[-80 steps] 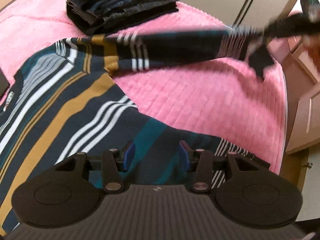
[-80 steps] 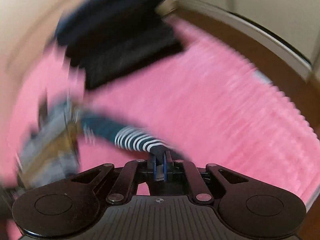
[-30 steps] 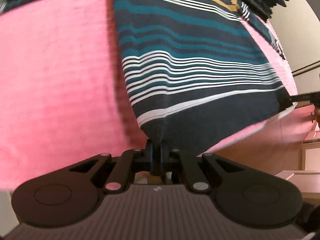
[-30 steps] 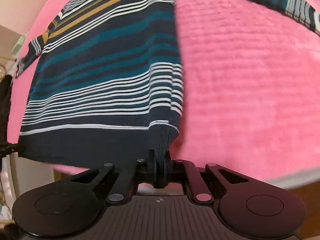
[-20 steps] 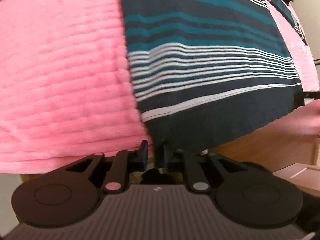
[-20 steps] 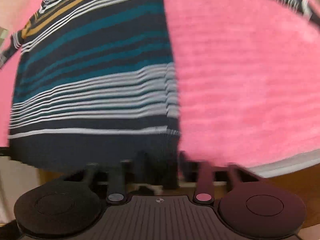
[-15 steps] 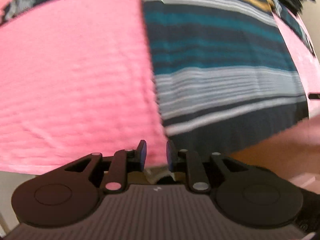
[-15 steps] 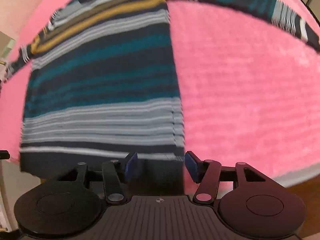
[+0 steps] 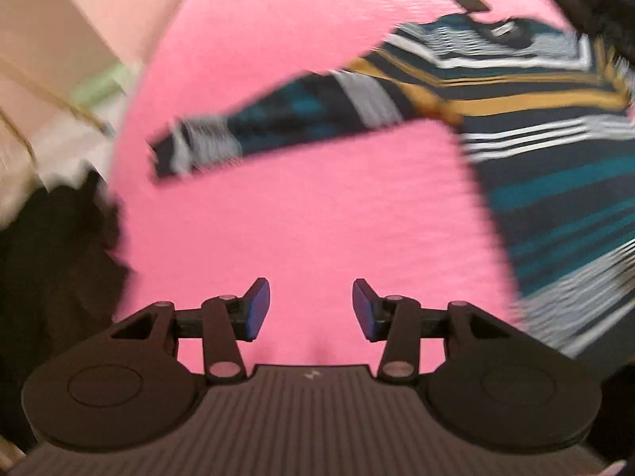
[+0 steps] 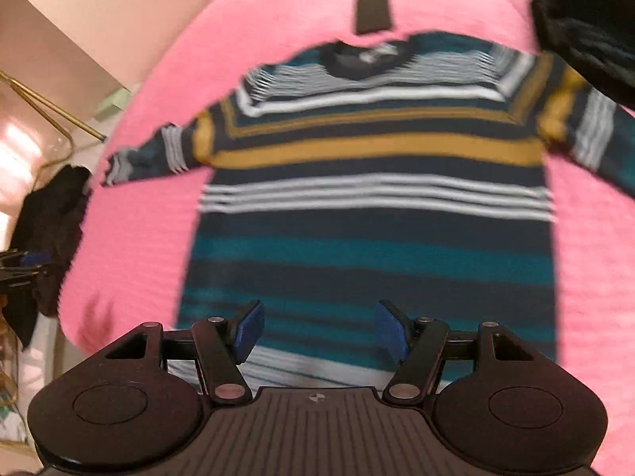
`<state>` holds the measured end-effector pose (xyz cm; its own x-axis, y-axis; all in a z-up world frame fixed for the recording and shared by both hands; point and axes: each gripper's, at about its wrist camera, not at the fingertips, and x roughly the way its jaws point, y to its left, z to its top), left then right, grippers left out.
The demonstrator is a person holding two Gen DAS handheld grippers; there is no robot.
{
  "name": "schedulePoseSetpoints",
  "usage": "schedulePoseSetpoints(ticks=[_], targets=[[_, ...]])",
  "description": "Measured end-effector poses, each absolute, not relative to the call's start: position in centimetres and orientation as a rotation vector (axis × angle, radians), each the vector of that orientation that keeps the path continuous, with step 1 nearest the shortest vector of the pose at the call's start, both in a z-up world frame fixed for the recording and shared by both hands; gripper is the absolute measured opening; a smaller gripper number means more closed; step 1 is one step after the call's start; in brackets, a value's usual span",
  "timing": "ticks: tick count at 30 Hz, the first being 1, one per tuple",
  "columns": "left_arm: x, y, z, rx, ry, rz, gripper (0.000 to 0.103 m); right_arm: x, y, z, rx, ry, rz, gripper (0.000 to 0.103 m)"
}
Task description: Fold clothes
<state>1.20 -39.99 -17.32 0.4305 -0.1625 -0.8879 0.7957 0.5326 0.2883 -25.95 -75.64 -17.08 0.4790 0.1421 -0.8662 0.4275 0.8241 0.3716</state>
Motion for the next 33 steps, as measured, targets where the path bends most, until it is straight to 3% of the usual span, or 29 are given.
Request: schedulePoseSetpoints(ticks=[3,5,11,16,18,19,28,33], targets=[[7.3,-39.3,-19.7,1.027,0.795,-0.742,0.043,-21.7,-72.4,-16.9,0.586,1.056,-0.201,0.069],[11.4,-39.1,-22.5,1.16,0.713,-0.802,0.04,-18.5,-69.9,-17.4,0.547,1.062,-0.229,0.088],[19.8,-39.1,-30.7,1.49,0.466,-0.985,0.039,-10.6,-63.8,-18.7,0.572,1.089,-0.32,0.088],[22.9,-39.5,-34.0,1.553,0.406,-1.097,0.038,-6.7,-59.9,-19.3,0.559,1.133,-0.31,0.088],[23.8,-39.6,-33.9,1.53,0.42,-1.119,0.028,-6.0,-58.9,-19.5,0.562,1.149,-0.316,0.088],[24.0,-39.6,-33.9,1.535,0.425,-1.117,0.008,-6.0,-58.7,-19.5,0.569,1.153,-0.326,0.088],[20.4,-34.7,-31.8,1.538,0.576,-1.043,0.008,-8.0,-58.4,-18.4,0.639,1.136,-0.419,0.088],[20.4,-33.8,-32.5,1.522,0.788,-0.938,0.009,-10.4,-59.3,-17.5,0.715,1.111,-0.492,0.088]])
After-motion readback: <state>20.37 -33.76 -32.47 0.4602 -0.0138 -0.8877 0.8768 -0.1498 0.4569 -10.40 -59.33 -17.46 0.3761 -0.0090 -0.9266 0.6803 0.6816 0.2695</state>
